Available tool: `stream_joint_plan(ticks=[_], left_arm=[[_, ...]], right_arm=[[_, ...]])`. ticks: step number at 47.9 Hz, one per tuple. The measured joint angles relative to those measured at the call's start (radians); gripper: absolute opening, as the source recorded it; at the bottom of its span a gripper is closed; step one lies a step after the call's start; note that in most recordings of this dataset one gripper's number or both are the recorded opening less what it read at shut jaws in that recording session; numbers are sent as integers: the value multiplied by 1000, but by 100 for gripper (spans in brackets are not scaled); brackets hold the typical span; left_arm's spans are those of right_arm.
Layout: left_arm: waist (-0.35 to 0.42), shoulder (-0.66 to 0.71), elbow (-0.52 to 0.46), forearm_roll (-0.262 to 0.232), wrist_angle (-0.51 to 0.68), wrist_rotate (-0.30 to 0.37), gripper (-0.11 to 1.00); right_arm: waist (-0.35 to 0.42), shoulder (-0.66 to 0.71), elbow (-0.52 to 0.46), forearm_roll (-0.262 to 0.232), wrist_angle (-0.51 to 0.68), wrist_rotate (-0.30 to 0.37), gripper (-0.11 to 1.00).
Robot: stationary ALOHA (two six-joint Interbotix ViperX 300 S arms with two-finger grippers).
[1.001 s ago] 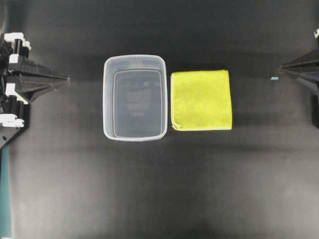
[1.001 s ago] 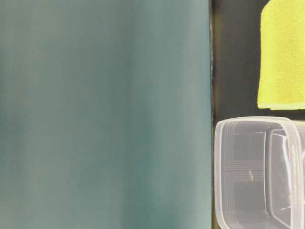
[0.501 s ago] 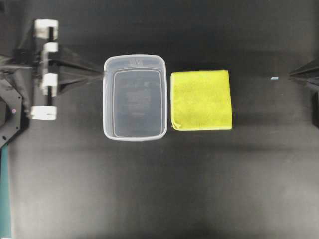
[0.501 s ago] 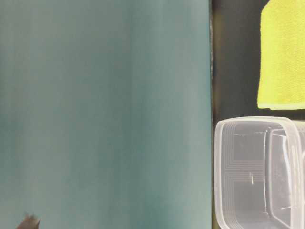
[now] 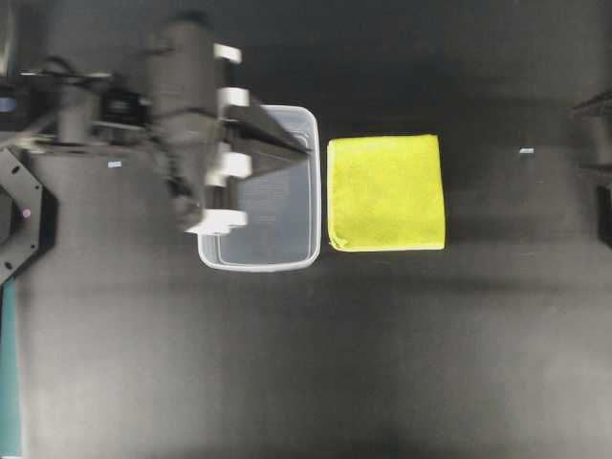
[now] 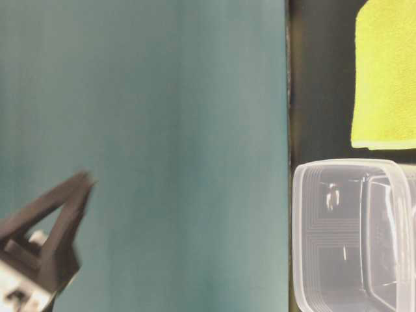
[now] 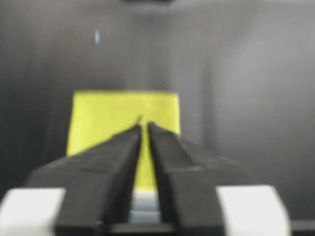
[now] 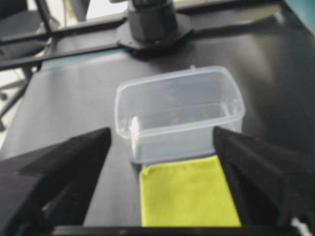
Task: Place the yellow towel into the container with the left arm.
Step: 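Move the left gripper over the container to above the yellow towel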
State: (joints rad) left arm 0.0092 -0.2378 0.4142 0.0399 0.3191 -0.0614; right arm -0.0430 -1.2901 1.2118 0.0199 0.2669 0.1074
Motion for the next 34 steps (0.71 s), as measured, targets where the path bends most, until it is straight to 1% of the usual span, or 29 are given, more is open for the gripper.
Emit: stream_joint_plan(ticks=[3,5,10,13,15,19,23,28,34], left_arm=[[8,61,-61,-2,81,2,38],[15,101,-109,-2,146,2,50],[38,227,-267,0,310,6,79],[48,293,-344,0,377,8,89],[54,337,-394,-2,420,11,91],[63,422,-491,0,486,34,89],[66,522,-584,-2,546,94,89],[64,618,-670,0,606,146,90],[63,718,-746,0,689,172,90]], right_arm=[[0,-5,0,0,0,5,83],[0,-9,0,-2,2,5,82],[0,-28,0,0,12,-2,81],[2,-46,-2,0,40,-3,82],[2,-58,-3,0,58,-2,81],[2,-84,-9,0,98,-2,82],[2,-112,-15,0,124,2,82],[2,-146,-32,0,143,6,81],[2,-169,-44,0,169,11,82]])
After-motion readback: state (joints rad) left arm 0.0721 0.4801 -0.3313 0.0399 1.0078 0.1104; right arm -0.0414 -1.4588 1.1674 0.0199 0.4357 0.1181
